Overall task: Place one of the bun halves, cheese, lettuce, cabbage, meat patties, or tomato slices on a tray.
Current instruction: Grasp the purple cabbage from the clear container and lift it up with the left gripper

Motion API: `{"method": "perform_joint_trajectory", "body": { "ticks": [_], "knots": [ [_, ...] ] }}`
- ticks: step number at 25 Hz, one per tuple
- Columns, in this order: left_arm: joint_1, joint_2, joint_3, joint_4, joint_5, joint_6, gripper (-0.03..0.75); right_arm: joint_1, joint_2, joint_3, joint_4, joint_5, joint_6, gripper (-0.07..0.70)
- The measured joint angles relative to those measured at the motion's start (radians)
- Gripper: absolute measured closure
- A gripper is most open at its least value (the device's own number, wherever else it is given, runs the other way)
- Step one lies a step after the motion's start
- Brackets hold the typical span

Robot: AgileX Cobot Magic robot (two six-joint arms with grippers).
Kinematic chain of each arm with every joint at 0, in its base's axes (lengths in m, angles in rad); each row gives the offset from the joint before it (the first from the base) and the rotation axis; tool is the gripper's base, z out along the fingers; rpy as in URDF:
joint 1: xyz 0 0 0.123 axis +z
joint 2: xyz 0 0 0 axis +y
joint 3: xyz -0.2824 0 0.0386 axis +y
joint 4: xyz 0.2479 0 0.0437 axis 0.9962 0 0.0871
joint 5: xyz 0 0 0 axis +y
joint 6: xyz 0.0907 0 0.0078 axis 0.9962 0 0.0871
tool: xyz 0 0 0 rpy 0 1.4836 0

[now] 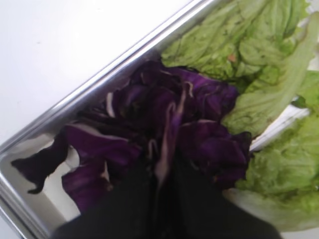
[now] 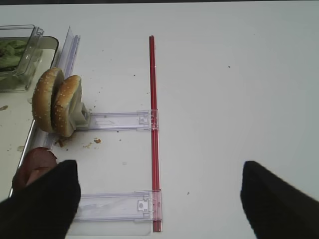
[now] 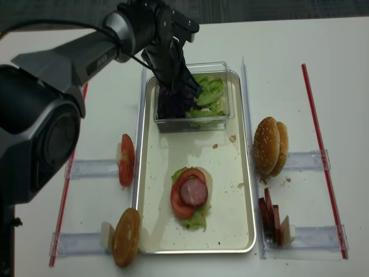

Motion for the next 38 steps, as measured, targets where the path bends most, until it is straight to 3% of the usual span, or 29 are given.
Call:
{"method": "perform_joint_trajectory", "body": {
  "ticks": [19,38],
  "knots": [
    [0.000,0.000,-0.272,0.000,0.302,0.000,0.703,0.000,0.000,0.000,0.000,0.000,0.000,-0.034],
    [0.000,0.000,-0.317,0.000,0.321,-0.002,0.703,0.000,0.000,0.000,0.000,0.000,0.000,-0.034]
  ]
}}
